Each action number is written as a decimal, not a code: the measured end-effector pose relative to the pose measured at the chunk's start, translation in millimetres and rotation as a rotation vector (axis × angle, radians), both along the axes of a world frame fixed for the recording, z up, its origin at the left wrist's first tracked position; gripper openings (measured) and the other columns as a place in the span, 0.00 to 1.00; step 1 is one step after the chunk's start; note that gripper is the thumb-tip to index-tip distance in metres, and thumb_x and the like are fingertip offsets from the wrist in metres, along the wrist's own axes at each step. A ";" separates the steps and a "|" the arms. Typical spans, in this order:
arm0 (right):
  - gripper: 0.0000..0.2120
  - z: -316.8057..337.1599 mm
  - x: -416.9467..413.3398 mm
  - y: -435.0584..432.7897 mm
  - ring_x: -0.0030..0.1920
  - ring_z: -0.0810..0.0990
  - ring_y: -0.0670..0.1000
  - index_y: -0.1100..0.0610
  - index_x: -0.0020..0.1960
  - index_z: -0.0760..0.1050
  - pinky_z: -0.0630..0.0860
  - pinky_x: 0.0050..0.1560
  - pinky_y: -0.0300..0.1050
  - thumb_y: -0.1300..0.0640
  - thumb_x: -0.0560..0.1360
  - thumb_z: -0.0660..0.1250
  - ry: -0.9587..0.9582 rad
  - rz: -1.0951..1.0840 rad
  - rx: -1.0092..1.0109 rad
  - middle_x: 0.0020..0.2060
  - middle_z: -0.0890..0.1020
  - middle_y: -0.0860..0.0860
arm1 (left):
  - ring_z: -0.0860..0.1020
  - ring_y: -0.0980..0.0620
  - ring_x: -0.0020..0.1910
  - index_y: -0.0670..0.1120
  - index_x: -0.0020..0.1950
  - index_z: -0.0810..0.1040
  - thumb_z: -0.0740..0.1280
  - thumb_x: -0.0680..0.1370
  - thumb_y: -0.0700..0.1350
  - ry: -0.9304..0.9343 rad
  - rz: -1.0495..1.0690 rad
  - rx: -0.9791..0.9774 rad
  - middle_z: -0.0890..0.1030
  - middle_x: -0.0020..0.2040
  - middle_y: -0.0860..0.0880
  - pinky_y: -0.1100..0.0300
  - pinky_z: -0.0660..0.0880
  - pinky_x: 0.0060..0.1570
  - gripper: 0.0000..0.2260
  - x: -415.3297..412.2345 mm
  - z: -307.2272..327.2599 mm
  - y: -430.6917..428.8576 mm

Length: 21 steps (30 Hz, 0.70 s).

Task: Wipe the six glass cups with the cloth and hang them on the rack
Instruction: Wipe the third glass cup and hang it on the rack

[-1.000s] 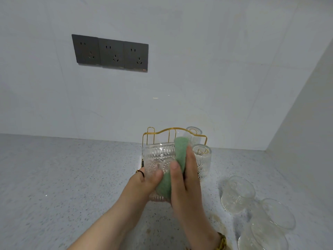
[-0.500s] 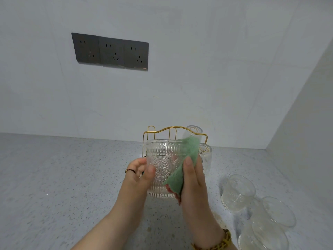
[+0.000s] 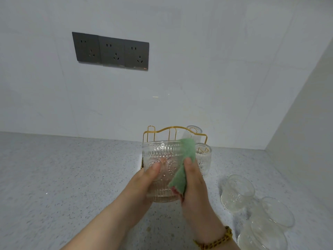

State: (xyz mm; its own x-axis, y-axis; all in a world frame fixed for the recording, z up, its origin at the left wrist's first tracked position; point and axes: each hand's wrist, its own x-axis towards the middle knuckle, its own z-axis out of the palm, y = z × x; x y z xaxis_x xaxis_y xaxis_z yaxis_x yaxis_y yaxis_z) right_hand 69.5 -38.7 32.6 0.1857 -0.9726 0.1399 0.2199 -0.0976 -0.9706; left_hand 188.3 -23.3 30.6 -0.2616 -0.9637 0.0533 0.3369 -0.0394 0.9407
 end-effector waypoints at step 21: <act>0.27 1.8 16.4 7.5 0.60 0.74 0.46 0.39 0.67 0.58 0.75 0.57 0.39 0.39 0.67 0.53 0.307 -0.251 -0.304 0.61 0.73 0.47 | 0.82 0.48 0.36 0.38 0.58 0.74 0.71 0.60 0.61 -0.058 0.148 0.058 0.83 0.42 0.43 0.59 0.77 0.30 0.35 -0.3 5.5 -4.6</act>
State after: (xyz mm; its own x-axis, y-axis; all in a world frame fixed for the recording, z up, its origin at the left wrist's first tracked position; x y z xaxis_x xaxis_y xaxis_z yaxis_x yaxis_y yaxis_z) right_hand 85.9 -31.2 34.4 0.0280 -0.9164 0.3992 -0.1382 -0.3991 -0.9064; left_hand 188.0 -27.9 36.1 -0.1175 -0.9930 -0.0145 0.2879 -0.0480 0.9564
